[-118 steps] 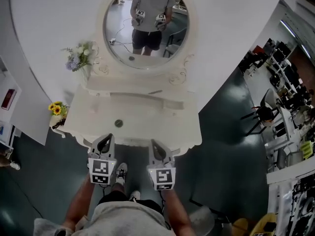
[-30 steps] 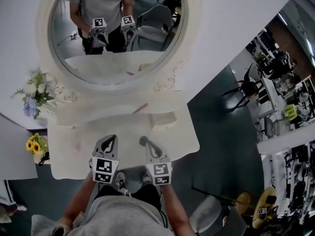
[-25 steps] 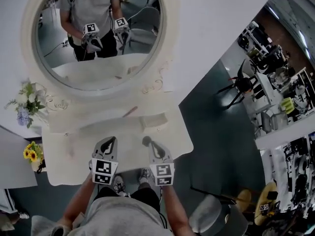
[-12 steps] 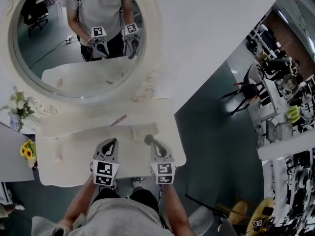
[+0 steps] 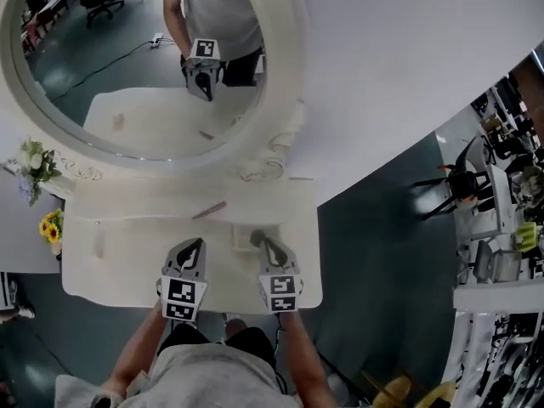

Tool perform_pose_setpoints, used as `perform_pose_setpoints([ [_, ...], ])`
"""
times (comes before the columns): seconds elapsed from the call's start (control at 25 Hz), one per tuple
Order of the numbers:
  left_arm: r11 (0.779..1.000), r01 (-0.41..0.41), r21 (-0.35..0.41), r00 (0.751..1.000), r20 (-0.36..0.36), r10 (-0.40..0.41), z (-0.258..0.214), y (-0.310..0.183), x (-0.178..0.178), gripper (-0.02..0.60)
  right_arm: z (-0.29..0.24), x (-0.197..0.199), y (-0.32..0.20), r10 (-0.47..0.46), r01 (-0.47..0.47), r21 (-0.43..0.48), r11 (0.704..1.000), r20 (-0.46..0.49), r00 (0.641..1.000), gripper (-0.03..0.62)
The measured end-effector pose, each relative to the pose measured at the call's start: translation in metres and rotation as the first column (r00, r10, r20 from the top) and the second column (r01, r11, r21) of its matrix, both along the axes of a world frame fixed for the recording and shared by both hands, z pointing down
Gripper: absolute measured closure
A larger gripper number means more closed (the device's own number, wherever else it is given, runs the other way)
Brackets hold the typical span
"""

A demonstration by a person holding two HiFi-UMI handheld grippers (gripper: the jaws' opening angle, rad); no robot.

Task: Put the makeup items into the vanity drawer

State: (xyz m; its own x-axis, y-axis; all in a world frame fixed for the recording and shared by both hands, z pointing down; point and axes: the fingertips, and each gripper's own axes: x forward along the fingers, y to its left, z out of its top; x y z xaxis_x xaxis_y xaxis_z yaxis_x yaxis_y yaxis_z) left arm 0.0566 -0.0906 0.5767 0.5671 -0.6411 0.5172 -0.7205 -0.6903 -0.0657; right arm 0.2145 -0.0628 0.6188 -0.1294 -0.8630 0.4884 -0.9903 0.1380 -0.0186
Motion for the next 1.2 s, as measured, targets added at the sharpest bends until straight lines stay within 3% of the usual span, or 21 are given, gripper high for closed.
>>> perform_pose_setpoints([
  [0.44, 0.995, 0.099, -0.018, 0.995, 0.027, -0.099, 0.01, -0.008, 0.001, 0.581, 0.034, 0.002, -0.014, -0.098, 0.101, -0.06, 0.993, 0.054, 0.994, 0.554],
  [0.56, 0.994, 0.111, -0.012, 0.993, 0.031, -0.111, 0.008, -0.009, 0.0, 0.581, 0.03, -0.004, -0.016, -0.135, 0.139, -0.05, 0.989, 0.079, 0.988, 0.408],
  [0.64, 0.994, 0.113, -0.009, 0.993, 0.031, -0.113, 0.007, -0.009, 0.001, 0.581, 0.028, -0.004, -0.017, -0.143, 0.147, -0.046, 0.988, 0.08, 0.986, 0.394],
  [0.96, 0.994, 0.106, 0.018, 0.994, 0.019, -0.106, -0.005, -0.01, 0.009, 0.581, 0.015, 0.001, -0.016, -0.141, 0.142, -0.022, 0.99, 0.059, 0.988, 0.391],
  [1.2, 0.993, 0.1, 0.056, 0.995, -0.002, -0.1, -0.022, -0.01, 0.014, 0.581, -0.019, 0.005, -0.012, -0.121, 0.119, 0.057, 0.991, 0.042, 0.992, 0.391],
])
